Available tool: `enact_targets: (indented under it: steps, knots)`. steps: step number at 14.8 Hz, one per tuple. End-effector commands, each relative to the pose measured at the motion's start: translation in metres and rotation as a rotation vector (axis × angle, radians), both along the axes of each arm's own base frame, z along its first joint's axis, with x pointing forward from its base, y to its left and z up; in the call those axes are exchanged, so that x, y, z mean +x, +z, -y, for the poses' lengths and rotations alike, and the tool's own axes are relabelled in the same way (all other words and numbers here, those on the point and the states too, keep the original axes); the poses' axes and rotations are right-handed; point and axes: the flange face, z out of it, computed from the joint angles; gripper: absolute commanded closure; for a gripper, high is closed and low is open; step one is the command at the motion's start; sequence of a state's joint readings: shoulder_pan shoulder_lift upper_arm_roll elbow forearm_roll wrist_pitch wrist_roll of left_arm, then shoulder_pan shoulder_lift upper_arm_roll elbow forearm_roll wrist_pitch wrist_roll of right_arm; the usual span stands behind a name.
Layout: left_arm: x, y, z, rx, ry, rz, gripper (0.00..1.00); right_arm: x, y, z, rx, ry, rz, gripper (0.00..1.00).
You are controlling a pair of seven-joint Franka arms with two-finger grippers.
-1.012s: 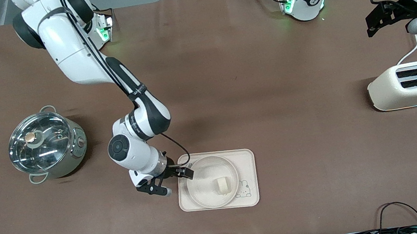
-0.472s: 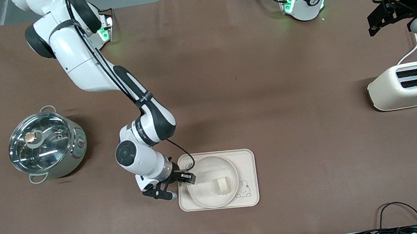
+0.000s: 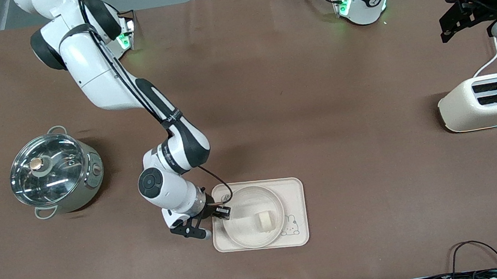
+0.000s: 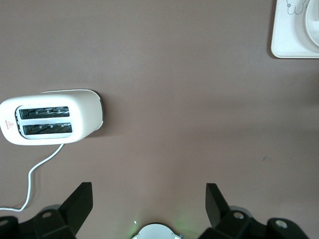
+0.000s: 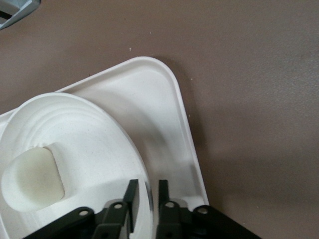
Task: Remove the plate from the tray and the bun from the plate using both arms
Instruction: 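Lower the right gripper and pinch the white plate's rim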
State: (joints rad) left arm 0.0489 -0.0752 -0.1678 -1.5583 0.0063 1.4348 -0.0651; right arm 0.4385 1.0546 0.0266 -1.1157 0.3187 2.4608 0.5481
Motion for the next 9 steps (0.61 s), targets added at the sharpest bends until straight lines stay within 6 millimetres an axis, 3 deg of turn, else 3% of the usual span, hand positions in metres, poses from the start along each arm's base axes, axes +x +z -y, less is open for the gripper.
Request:
enact_targets:
  steps: [1,4,6,8,9]
  knots:
    - [-0.003,0.007,-0.001,-0.020,0.000,0.001,0.00,0.001,0.000,-0.008,0.020,-0.012,0.004,0.99]
    - [-0.002,-0.001,0.005,-0.020,-0.012,-0.017,0.00,0.002,0.009,-0.008,0.035,-0.016,0.001,0.99]
    - [0.003,-0.009,0.014,-0.021,-0.029,-0.030,0.00,0.001,0.040,-0.013,0.062,-0.009,0.016,1.00]
    - [0.011,-0.021,0.022,-0.022,-0.041,-0.048,0.00,-0.016,0.066,-0.024,0.069,0.035,-0.012,1.00]
    - [0.014,-0.027,0.031,-0.031,-0.057,-0.051,0.00,-0.029,0.070,-0.026,0.060,0.069,-0.024,1.00]
